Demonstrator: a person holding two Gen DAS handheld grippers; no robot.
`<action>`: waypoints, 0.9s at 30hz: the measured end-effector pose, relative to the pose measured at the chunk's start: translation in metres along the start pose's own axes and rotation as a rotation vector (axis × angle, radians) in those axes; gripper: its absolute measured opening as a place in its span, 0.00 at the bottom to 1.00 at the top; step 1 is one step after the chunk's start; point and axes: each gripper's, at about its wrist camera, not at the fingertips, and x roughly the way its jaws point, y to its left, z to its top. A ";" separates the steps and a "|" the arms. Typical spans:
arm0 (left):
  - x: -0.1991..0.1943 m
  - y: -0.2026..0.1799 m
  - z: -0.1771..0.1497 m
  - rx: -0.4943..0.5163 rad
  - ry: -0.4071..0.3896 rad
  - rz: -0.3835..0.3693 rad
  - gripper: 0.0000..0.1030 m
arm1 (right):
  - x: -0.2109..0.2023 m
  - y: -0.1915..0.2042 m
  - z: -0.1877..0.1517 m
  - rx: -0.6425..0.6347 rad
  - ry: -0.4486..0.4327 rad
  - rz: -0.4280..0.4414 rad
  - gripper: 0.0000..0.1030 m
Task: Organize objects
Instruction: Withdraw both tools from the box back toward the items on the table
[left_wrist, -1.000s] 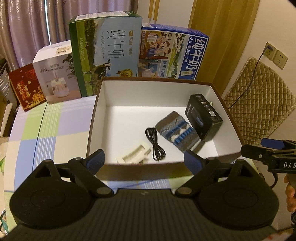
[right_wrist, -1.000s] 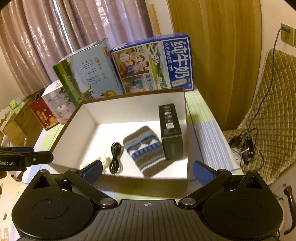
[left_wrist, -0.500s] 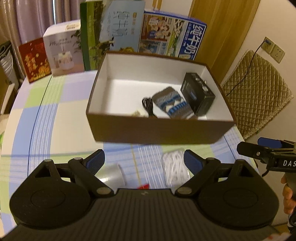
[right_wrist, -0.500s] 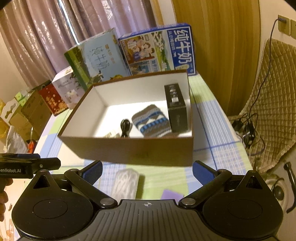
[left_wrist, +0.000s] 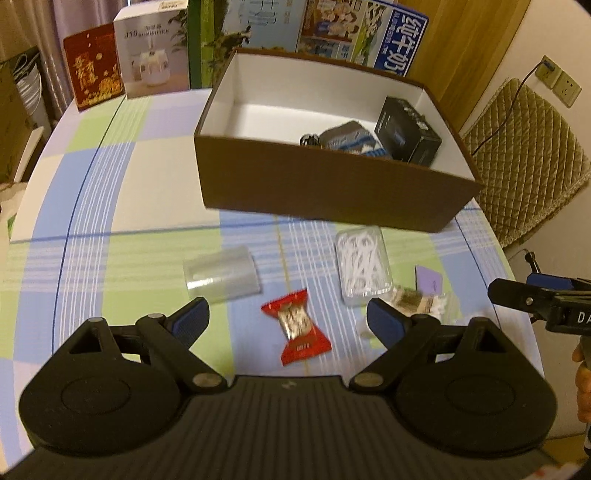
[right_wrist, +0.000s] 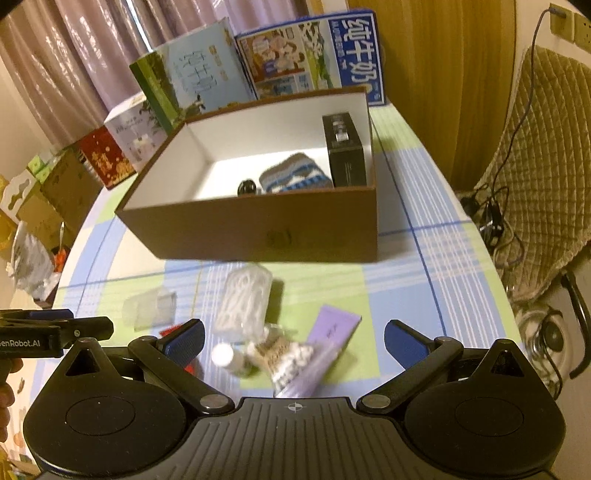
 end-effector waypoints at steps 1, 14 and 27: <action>0.000 0.000 -0.003 -0.002 0.005 0.001 0.88 | 0.000 0.000 -0.003 0.001 0.006 0.001 0.98; 0.009 0.002 -0.027 -0.041 0.065 0.011 0.88 | 0.008 -0.006 -0.028 0.007 0.084 -0.003 0.98; 0.023 0.004 -0.032 -0.059 0.084 0.010 0.87 | 0.022 -0.015 -0.034 -0.002 0.083 -0.010 0.97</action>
